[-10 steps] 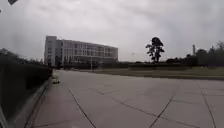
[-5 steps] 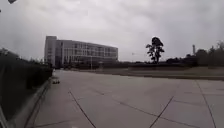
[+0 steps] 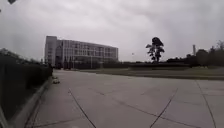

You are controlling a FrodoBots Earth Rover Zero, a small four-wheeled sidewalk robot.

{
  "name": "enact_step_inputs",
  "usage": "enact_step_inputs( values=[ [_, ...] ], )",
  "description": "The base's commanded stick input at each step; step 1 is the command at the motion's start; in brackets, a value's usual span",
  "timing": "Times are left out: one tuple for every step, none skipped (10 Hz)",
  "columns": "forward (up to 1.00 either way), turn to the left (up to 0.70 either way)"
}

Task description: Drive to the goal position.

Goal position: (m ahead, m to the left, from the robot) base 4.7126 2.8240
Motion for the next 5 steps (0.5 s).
enact_step_inputs(
  values=[
    [0.0, 0.7],
    [0.0, 0.7],
    [0.0, 0.7],
    [0.0, 0.7],
    [0.0, 0.7]
  ],
)
